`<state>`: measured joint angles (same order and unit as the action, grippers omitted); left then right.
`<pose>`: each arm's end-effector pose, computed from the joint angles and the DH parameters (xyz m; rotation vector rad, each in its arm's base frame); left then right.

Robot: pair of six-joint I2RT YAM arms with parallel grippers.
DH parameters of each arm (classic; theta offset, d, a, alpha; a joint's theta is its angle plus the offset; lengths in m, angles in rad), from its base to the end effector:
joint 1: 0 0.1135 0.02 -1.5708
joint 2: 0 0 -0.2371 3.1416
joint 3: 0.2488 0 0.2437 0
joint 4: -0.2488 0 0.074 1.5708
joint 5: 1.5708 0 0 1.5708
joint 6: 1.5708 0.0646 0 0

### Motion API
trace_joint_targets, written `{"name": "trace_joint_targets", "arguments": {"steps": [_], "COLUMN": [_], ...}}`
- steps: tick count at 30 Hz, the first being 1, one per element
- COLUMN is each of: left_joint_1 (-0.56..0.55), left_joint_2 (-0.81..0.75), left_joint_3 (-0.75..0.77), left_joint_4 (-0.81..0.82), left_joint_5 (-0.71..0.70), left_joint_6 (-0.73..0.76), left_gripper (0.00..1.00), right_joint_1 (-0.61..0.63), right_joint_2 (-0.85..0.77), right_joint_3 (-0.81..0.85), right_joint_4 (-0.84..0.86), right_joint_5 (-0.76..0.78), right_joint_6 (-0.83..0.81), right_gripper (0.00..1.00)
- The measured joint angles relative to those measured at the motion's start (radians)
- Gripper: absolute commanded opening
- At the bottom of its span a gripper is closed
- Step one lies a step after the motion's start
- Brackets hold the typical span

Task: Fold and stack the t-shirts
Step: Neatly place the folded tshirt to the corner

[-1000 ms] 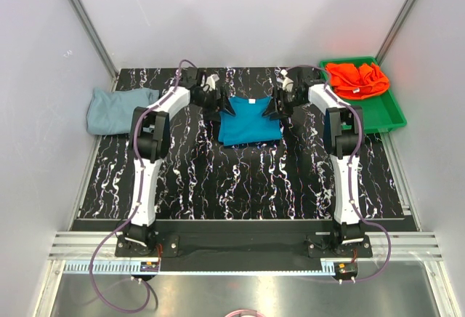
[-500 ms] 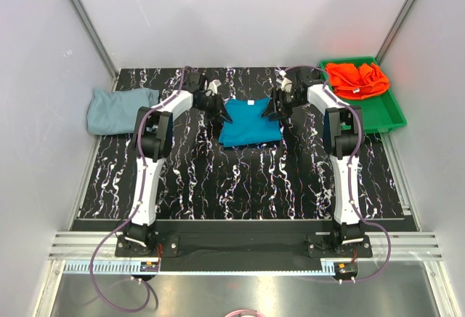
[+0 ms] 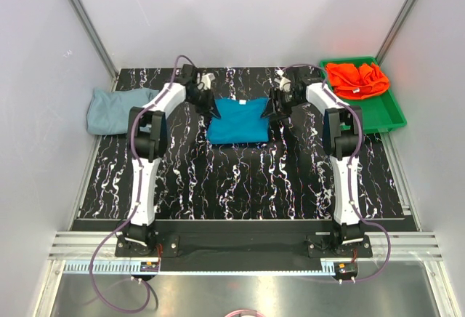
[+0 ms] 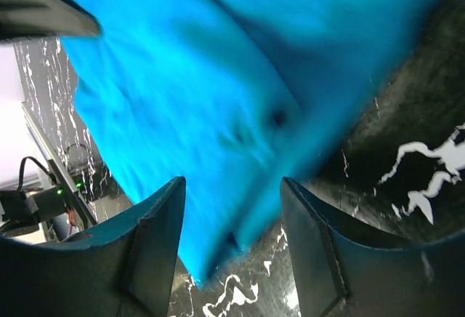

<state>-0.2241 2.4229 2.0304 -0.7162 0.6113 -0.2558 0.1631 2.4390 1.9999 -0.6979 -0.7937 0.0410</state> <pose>0.4756 -0.1464 0.1211 0.1563 2.6810 -0.9706 0.4764 0.1251 0.1124 -0.3944 2.5554 1.1312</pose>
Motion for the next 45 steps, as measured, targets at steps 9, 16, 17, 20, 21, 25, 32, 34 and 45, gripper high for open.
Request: {"name": "trace_joint_targets", "arguments": {"steps": [9,16,17,20,21,25,32,34,45], "left_joint_1": [0.134,0.191,0.198,0.214,0.221,0.269,0.384,0.412,0.454], "left_joint_2": [-0.134,-0.255,-0.274,-0.323,-0.337,-0.375,-0.379,-0.378,-0.311], "left_joint_3": [0.000,-0.011,-0.018,-0.041,-0.047,-0.079,-0.087,-0.079,0.068], "left_joint_4": [-0.159,-0.249,-0.260,-0.288,-0.299,-0.322,-0.348,-0.355,-0.373], "left_joint_5": [-0.076,-0.135,-0.142,-0.156,-0.160,-0.178,-0.217,-0.226,-0.270], "left_joint_6": [0.180,0.278,0.287,0.313,0.320,0.340,0.364,0.370,0.402], "left_gripper": [0.00,0.00,0.00,0.00,0.00,0.00,0.00,0.00,0.00], "right_joint_1": [-0.037,-0.051,-0.051,-0.051,-0.051,-0.051,-0.050,-0.051,-0.051], "right_joint_2": [-0.089,-0.124,-0.129,-0.145,-0.150,-0.162,-0.169,-0.172,-0.220], "right_joint_3": [-0.051,-0.083,-0.089,-0.108,-0.114,-0.139,-0.183,-0.194,-0.262], "right_joint_4": [-0.003,0.006,0.006,0.007,0.011,0.029,0.050,0.052,0.084], "right_joint_5": [0.031,0.042,0.042,0.042,0.042,0.041,0.041,0.041,0.040], "right_joint_6": [-0.014,-0.015,-0.015,-0.015,-0.015,-0.013,-0.002,0.002,0.014], "right_gripper": [0.63,0.63,0.63,0.63,0.63,0.63,0.63,0.63,0.63]}}
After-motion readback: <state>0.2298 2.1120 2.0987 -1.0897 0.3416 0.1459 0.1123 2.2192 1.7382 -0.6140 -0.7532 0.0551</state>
